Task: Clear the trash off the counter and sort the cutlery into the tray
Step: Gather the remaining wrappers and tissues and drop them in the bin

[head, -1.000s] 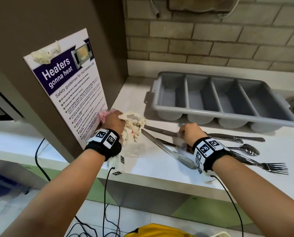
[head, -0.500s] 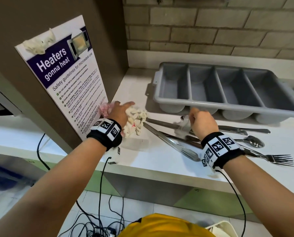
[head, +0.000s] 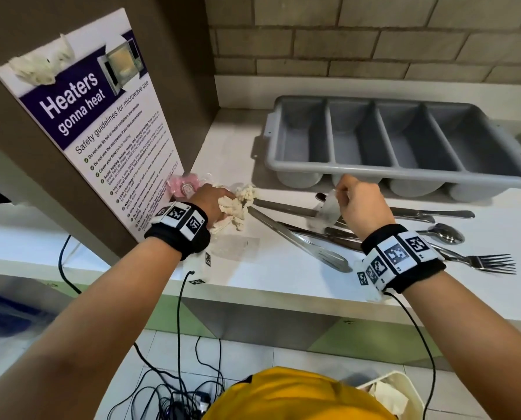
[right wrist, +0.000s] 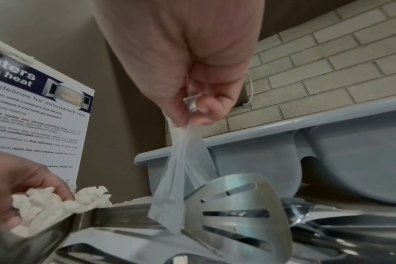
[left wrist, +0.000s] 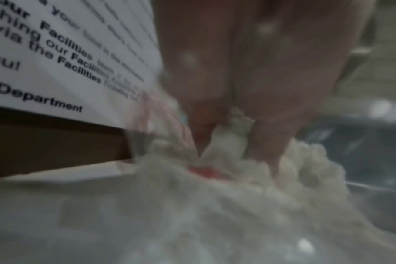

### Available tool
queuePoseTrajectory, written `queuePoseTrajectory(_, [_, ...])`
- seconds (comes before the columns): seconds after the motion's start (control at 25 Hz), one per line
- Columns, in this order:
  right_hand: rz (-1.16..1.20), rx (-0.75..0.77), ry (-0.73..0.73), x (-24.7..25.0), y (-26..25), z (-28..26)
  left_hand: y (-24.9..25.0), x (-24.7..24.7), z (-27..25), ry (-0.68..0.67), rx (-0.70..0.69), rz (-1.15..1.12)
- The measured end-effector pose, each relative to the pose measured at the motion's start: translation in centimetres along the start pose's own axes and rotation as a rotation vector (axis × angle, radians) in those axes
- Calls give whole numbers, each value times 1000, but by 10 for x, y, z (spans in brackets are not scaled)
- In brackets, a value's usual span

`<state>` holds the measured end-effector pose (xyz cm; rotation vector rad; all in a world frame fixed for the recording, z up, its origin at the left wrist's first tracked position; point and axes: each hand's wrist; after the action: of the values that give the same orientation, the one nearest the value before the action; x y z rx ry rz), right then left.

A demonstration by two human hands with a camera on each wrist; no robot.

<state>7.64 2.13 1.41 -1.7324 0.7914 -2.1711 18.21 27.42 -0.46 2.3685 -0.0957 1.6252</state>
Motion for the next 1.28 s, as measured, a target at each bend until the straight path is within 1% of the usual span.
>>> queuePoseTrajectory(0.04, [20, -8, 9, 1, 0, -1, -1, 0, 0, 47, 28, -111])
queuePoseTrajectory(0.16, [80, -19, 66, 7, 2, -6, 0, 10, -3, 247, 88, -406])
queuePoseTrajectory(0.24, [146, -28, 118, 11, 4, -9, -1, 22, -4, 388, 106, -515])
queuePoseTrajectory(0.28, [175, -22, 151, 14, 4, -12, 0, 28, -6, 433, 104, -550])
queuePoseTrajectory(0.36, [221, 18, 233, 23, 5, -20, 5, 37, -10, 488, 57, -654])
queuePoseTrajectory(0.44, [286, 36, 319, 36, 9, -33, 20, 47, -24, 512, -8, -756])
queuePoseTrajectory(0.56, [426, 44, 413, 57, 22, -58, 65, 54, -58, 508, -180, -810])
queuePoseTrajectory(0.64, [480, 47, 454, 72, 40, -82, 107, 44, -88, 451, -310, -862])
queuePoseTrajectory(0.72, [529, 17, 478, 88, 60, -112, 150, 24, -120, 355, -426, -903])
queuePoseTrajectory(0.8, [562, -19, 475, 104, 83, -149, 192, -4, -153, 251, -503, -928])
queuePoseTrajectory(0.92, [645, -97, 417, 118, 129, -205, 245, -53, -202, 55, -567, -958])
queuePoseTrajectory(1.0, [712, -174, 378, 116, 172, -241, 277, -97, -224, -68, -541, -929])
queuePoseTrajectory(1.08, [719, -266, 337, 99, 220, -272, 302, -148, -233, -219, -477, -896])
queuePoseTrajectory(1.16, [696, -387, 260, 74, 268, -300, 321, -202, -232, -343, -416, -828])
queuePoseTrajectory(1.2, [699, -451, 222, 59, 287, -308, 326, -225, -228, -372, -397, -780])
queuePoseTrajectory(1.28, [735, -619, 166, 19, 333, -327, 337, -286, -211, -476, -340, -689])
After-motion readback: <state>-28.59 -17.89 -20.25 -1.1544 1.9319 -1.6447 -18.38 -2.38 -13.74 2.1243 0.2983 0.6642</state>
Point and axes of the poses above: each hand's wrist, its own z-axis towards the middle knuckle, its own x-axis out of the back of the hand, y = z × x, and after that the axes turned 5 degrees about z, right-handed
